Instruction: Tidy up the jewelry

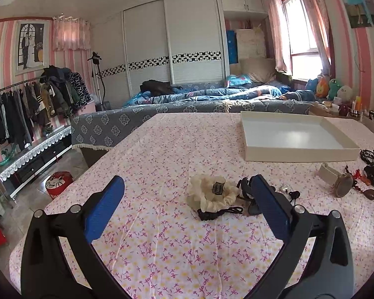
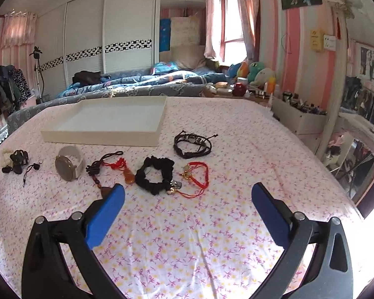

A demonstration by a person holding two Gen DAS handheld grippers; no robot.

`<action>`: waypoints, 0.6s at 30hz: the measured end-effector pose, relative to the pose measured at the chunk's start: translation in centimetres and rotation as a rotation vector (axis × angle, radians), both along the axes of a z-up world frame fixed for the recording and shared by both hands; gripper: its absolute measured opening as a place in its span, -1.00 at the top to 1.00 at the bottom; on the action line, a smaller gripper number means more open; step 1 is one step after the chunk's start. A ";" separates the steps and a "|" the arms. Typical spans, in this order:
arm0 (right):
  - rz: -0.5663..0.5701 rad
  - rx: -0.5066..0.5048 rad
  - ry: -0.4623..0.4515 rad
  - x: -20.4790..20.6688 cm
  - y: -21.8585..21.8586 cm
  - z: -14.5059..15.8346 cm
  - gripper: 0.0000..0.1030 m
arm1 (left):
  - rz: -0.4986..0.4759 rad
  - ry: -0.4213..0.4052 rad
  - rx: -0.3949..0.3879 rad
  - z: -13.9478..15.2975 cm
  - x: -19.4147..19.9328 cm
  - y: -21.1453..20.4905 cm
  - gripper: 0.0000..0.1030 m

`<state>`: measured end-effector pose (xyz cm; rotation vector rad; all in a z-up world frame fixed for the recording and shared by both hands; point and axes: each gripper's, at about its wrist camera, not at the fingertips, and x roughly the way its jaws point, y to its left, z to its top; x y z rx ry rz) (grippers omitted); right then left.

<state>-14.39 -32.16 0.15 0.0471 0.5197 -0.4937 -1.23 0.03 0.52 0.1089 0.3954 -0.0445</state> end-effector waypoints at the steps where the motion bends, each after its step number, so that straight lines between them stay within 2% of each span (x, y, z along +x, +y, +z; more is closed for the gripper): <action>1: -0.001 0.006 0.000 0.0 -0.1 -0.1 -0.97 | 0.002 -0.013 -0.002 0.0 -0.2 0.0 -0.94; 4: 0.023 0.009 -0.006 0.0 -0.1 0.0 -0.97 | 0.000 -0.031 -0.011 0.2 -0.7 0.1 -0.94; 9: 0.023 0.019 0.012 0.4 -0.4 -0.5 -0.97 | 0.003 -0.009 -0.010 0.1 -0.4 0.0 -0.94; 14: 0.029 0.001 0.011 0.4 0.3 -0.6 -0.97 | 0.011 -0.021 -0.024 0.2 -0.7 0.1 -0.94; 18: 0.052 -0.004 0.013 0.4 0.7 -0.5 -0.97 | 0.016 0.014 -0.023 0.0 0.0 0.0 -0.94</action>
